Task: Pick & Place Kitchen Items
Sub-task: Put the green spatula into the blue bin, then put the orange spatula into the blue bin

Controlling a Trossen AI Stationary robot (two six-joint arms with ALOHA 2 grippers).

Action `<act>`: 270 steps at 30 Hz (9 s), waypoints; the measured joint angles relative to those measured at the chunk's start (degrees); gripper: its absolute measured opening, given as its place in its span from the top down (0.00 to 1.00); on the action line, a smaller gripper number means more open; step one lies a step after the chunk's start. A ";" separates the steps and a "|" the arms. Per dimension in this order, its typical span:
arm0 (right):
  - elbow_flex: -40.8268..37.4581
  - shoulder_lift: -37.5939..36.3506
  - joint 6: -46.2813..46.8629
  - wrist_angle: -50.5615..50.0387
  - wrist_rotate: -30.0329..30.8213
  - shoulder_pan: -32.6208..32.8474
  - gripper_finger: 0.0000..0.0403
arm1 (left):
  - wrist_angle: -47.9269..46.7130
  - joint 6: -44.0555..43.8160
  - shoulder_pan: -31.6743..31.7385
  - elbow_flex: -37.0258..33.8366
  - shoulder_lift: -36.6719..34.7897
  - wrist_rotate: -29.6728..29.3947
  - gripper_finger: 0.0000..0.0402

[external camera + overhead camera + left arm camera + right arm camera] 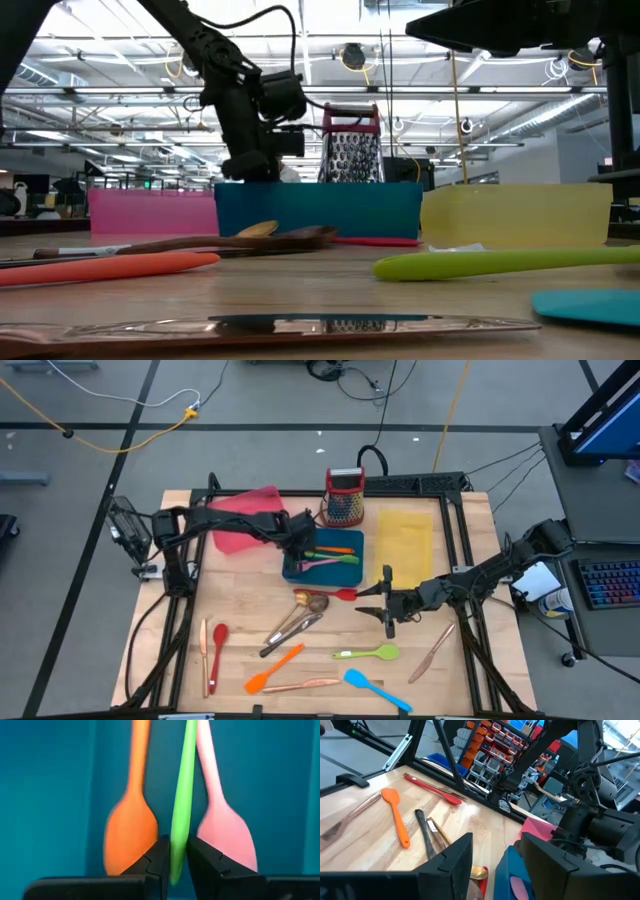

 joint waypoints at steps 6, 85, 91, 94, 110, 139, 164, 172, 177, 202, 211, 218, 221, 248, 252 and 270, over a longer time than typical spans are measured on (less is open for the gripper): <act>-0.02 0.02 0.71 -0.81 0.02 -0.02 0.60 | -0.03 -0.20 0.08 0.00 1.23 -0.39 0.83; -0.02 0.07 17.28 -11.49 0.17 -2.93 0.60 | -9.20 -47.70 -39.21 -2.40 -13.89 -15.56 0.76; -0.02 0.07 17.28 -11.11 0.15 -2.89 0.60 | -1.98 -52.66 -44.25 -2.42 -13.71 -17.44 0.76; -0.02 0.07 16.90 -11.09 -0.02 -2.89 0.60 | 3.35 -52.49 -46.97 -2.40 -12.24 -20.17 0.76; -0.02 0.09 6.80 -8.66 -4.52 -10.24 0.42 | 7.21 -66.54 -52.00 -2.43 -2.53 -24.65 0.73; 0.00 0.08 -2.27 1.51 -28.00 -20.82 0.44 | 7.28 -82.38 -61.70 -2.10 9.53 -38.70 0.58; 0.00 8.08 4.86 3.94 -37.84 -20.67 0.44 | 6.87 -73.57 -58.06 -2.53 8.34 -42.19 0.87; 2.93 21.26 2.41 3.93 -40.21 -14.50 0.44 | 7.05 -63.44 -53.43 -2.46 7.39 -38.46 0.87; 9.66 30.29 0.20 3.81 -32.77 -10.78 0.44 | 7.53 -60.23 -52.16 -2.40 7.42 -36.69 0.84; 15.45 37.25 -12.49 -0.69 -29.74 -8.39 0.55 | 13.51 -50.00 -50.58 -2.47 7.46 -36.96 0.85; 15.44 37.31 15.65 -3.02 -29.50 -10.08 0.56 | 19.20 -41.60 -45.82 -2.47 7.61 -35.28 0.84; 15.44 37.25 33.27 -2.88 -24.94 -10.78 0.56 | 24.70 -36.09 -42.46 -2.60 7.72 -35.76 0.84; 15.43 37.22 37.22 -2.68 -24.83 -10.80 0.57 | 25.78 -34.63 -41.82 -2.62 7.79 -35.39 0.84; 15.40 30.36 40.76 -14.23 -14.74 -9.51 0.63 | 26.78 -34.90 -42.62 -2.27 7.35 -34.86 0.84; 15.37 30.01 47.14 -15.89 -16.56 -9.51 0.63 | 27.52 -34.77 -42.62 -2.29 7.35 -34.93 0.84; 15.35 30.34 51.66 -13.89 -19.52 -9.60 0.63 | 33.63 -28.06 -42.25 -2.34 7.39 -38.05 0.84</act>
